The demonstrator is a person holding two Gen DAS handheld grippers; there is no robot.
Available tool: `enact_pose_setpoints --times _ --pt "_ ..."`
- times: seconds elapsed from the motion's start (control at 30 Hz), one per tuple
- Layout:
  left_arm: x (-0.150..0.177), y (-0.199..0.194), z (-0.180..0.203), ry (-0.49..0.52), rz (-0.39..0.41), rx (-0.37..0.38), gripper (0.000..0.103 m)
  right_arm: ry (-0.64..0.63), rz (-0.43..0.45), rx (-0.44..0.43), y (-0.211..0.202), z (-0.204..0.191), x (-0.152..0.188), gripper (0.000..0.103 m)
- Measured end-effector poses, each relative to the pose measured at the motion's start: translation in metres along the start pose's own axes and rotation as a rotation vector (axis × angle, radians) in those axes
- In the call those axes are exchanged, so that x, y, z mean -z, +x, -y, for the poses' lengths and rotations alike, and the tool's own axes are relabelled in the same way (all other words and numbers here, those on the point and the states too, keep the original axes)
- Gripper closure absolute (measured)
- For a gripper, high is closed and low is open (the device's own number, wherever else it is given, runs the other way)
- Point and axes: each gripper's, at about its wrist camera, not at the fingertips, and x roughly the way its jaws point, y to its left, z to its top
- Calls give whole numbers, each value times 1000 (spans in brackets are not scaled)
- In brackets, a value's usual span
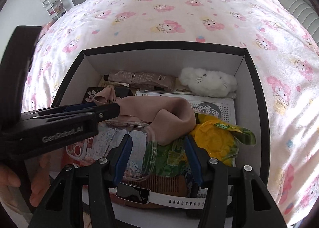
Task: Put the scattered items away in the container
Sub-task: 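Press the phone case flat among the box items with the right gripper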
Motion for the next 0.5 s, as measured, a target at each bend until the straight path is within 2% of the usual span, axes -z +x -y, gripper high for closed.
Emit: enact_pose_setpoints --times 0.07,0.2,0.33,0.5 --pt "5 -1 1 25 7 5 54 20 -11 -23 0 2 3 53" --pt "18 -12 -3 25 10 149 54 34 -15 -31 1 4 9 53" --pt "27 -30 -11 27 82 127 54 49 -24 -49 1 -1 14 53" --pt "33 -31 -18 -1 41 172 54 21 -30 -58 -1 -11 23 53"
